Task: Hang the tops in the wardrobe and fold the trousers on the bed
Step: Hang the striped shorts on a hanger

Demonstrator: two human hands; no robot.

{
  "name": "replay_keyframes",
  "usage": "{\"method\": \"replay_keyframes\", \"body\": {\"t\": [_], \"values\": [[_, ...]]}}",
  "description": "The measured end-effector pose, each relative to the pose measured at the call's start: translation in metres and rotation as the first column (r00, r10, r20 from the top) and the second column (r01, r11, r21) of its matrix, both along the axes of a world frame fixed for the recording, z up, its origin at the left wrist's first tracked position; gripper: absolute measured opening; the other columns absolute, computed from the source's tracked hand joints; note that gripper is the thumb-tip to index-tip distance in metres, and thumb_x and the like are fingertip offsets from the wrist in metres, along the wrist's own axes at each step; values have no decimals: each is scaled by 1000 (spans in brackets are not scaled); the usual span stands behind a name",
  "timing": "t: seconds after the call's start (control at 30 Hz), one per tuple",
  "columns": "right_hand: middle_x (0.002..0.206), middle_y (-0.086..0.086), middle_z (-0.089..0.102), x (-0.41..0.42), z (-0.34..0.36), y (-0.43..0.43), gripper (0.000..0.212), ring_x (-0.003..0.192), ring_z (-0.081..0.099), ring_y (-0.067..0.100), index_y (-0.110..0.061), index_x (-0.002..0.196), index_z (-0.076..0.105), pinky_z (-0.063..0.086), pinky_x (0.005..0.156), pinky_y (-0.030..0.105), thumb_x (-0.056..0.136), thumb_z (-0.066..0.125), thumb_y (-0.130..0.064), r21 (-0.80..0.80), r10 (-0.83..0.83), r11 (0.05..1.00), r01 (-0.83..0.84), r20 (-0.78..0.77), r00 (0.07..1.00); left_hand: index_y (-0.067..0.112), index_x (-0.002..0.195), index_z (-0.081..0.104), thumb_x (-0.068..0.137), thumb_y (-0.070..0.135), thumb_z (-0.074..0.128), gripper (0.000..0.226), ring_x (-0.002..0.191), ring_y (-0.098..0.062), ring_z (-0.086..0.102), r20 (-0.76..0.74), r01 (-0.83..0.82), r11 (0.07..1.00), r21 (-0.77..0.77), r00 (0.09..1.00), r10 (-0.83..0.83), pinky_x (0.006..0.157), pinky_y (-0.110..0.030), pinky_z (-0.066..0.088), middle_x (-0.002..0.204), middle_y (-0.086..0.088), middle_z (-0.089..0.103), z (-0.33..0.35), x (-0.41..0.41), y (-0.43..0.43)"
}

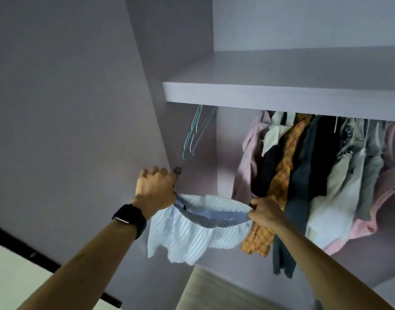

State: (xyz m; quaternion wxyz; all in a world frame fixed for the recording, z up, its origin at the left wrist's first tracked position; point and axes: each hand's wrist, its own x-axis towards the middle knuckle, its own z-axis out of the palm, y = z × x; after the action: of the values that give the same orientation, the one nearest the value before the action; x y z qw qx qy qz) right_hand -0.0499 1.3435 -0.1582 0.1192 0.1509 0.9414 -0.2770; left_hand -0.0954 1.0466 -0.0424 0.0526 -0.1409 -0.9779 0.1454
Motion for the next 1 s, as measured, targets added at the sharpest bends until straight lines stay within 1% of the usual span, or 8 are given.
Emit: {"method": "replay_keyframes", "body": {"t": [0.1, 0.17, 0.27, 0.4, 0.6, 0.7, 0.9, 1.0], "values": [[78, -14, 66, -28, 16, -26, 10, 81, 63, 7, -28, 79, 67, 42, 63, 17, 79, 76, -25, -232, 64, 971, -59, 14, 998, 30, 125, 66, 88, 43, 46, 45, 144, -23, 28, -107, 57, 995, -80, 992, -65, 119, -49, 16, 145, -1, 49, 27, -10, -17], [89, -12, 71, -48, 31, -46, 11, 89, 64, 8, -26, 88, 72, 44, 72, 16, 81, 81, -25, -342, 43, 937, -70, -86, 995, 25, 140, 57, 93, 41, 38, 53, 155, -27, 1, -140, 64, 986, -156, 986, -87, 120, -60, -8, 165, -10, 21, 42, -17, -18], [97, -9, 70, -87, 63, -73, 12, 99, 64, 12, -26, 95, 67, 42, 74, 14, 87, 76, -30, -322, 33, 941, -105, -223, 974, 23, 158, 27, 94, 45, 40, 69, 152, -28, -22, -194, 18, 979, -202, 979, -58, 114, -63, -24, 168, -13, -12, 55, -31, -20], [118, 1, 68, -149, 92, -107, 33, 115, 62, 25, -19, 121, 61, 44, 90, 26, 95, 64, -39, -245, 22, 964, -107, -326, 945, 19, 162, 11, 91, 41, 41, 80, 150, -30, -28, -299, -49, 981, -188, 954, -10, 108, -56, -35, 164, -14, -25, 50, -50, -35], [140, 20, 57, -230, 78, -141, 59, 126, 56, 37, -2, 137, 46, 46, 100, 36, 100, 53, -47, -273, -151, 961, 43, -386, 910, 20, 161, 9, 93, 49, 35, 79, 151, -33, -24, -461, -35, 962, -272, 882, -98, 111, -55, -32, 164, -16, -23, 33, -71, -51], [144, 23, 52, -246, 56, -154, 62, 129, 54, 38, 3, 142, 39, 45, 102, 36, 102, 51, -43, -306, -215, 948, 88, -410, 886, 23, 161, 11, 94, 57, 34, 79, 152, -33, -21, -513, -46, 943, -330, 847, -138, 114, -57, -27, 165, -16, -19, 25, -75, -57], [133, 15, 64, -260, 31, -163, 45, 121, 62, 33, -3, 129, 62, 49, 96, 31, 93, 65, -31, -294, -228, 951, 101, -440, 868, 31, 160, 10, 93, 67, 21, 77, 153, -33, -18, -599, -93, 913, -398, 780, -181, 118, -60, -20, 166, -14, -15, 10, -83, -61], [125, 19, 67, -257, 29, -161, 47, 118, 63, 36, -1, 123, 64, 50, 94, 33, 88, 59, -30, -339, -254, 935, 100, -446, 859, 30, 159, 11, 93, 68, 21, 77, 153, -33, -18, -596, -83, 912, -402, 780, -192, 117, -60, -21, 166, -14, -15, 8, -84, -61]]}}
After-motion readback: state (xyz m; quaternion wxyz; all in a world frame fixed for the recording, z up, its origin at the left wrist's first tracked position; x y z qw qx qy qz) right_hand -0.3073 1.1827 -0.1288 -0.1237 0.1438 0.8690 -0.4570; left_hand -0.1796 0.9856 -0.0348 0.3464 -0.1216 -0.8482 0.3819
